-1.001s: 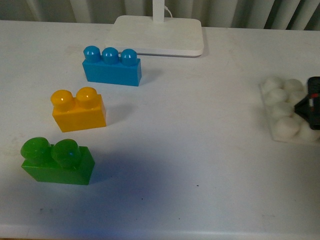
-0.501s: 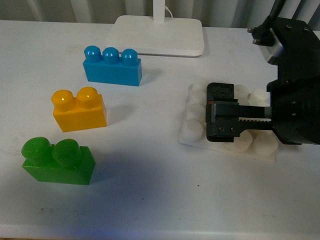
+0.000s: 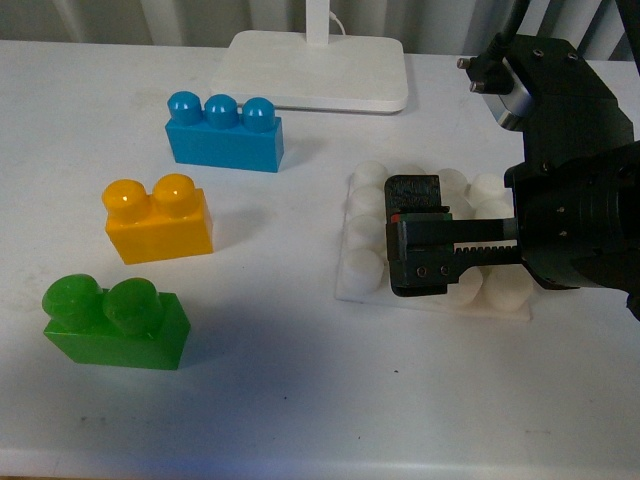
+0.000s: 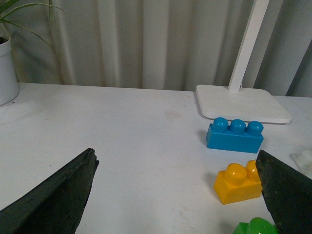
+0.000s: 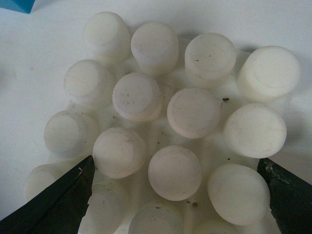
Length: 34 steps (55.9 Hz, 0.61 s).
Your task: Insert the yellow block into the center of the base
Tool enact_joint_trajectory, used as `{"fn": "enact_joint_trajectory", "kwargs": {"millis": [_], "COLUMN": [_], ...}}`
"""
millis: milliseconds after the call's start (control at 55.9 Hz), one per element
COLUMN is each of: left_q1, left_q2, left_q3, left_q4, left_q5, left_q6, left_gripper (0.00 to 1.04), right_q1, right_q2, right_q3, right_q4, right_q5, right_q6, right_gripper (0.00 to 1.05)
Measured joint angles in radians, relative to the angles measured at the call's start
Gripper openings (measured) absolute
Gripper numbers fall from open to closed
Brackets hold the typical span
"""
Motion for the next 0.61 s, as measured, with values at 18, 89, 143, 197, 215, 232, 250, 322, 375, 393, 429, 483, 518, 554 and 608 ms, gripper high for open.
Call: {"fn": "enact_joint_trajectory", "kwargs": {"millis": [18, 89, 143, 197, 215, 232, 250, 322, 375, 393, 429, 483, 518, 554, 608], "left_q1": [0.000, 0.000, 0.000, 0.000, 0.000, 0.000, 0.000, 0.000, 0.000, 0.000, 0.000, 0.000, 0.000, 0.000, 0.000], "left_q2": [0.000, 0.000, 0.000, 0.000, 0.000, 0.000, 0.000, 0.000, 0.000, 0.000, 0.000, 0.000, 0.000, 0.000, 0.000], "left_q3": [0.000, 0.000, 0.000, 0.000, 0.000, 0.000, 0.000, 0.000, 0.000, 0.000, 0.000, 0.000, 0.000, 0.000, 0.000], "left_q4": [0.000, 0.000, 0.000, 0.000, 0.000, 0.000, 0.000, 0.000, 0.000, 0.000, 0.000, 0.000, 0.000, 0.000, 0.000], "left_q5": [0.000, 0.000, 0.000, 0.000, 0.000, 0.000, 0.000, 0.000, 0.000, 0.000, 0.000, 0.000, 0.000, 0.000, 0.000], "left_q6": [0.000, 0.000, 0.000, 0.000, 0.000, 0.000, 0.000, 0.000, 0.000, 0.000, 0.000, 0.000, 0.000, 0.000, 0.000], "left_gripper": [0.98, 0.98, 0.98, 0.98, 0.98, 0.98, 0.98, 0.98, 0.98, 0.98, 0.98, 0.98, 0.98, 0.98, 0.98], "right_q1": [0.000, 0.000, 0.000, 0.000, 0.000, 0.000, 0.000, 0.002, 0.003, 0.003, 0.005, 0.010, 0.014, 0.018, 0.024], "right_q2": [0.000, 0.000, -0.002, -0.009, -0.011, -0.016, -0.018, -0.053, -0.110, -0.121, -0.154, -0.216, -0.257, -0.299, -0.368], "right_q3": [0.001, 0.003, 0.005, 0.006, 0.006, 0.006, 0.006, 0.006, 0.006, 0.006, 0.005, -0.002, -0.011, -0.024, -0.049], "right_q4": [0.000, -0.001, -0.003, -0.010, -0.013, -0.018, -0.020, -0.049, -0.068, -0.069, -0.068, -0.051, -0.034, -0.017, 0.009], "right_q5": [0.000, -0.001, -0.003, -0.004, -0.004, -0.005, -0.006, -0.012, -0.018, -0.020, -0.023, -0.026, -0.032, -0.043, -0.045], "right_q6": [0.000, 0.000, 0.002, 0.005, 0.005, 0.005, 0.005, 0.004, 0.000, 0.000, -0.007, -0.020, -0.030, -0.036, -0.052], "right_gripper": [0.96, 0.96, 0.96, 0.96, 0.96, 0.96, 0.96, 0.96, 0.96, 0.96, 0.96, 0.96, 0.96, 0.96, 0.96]}}
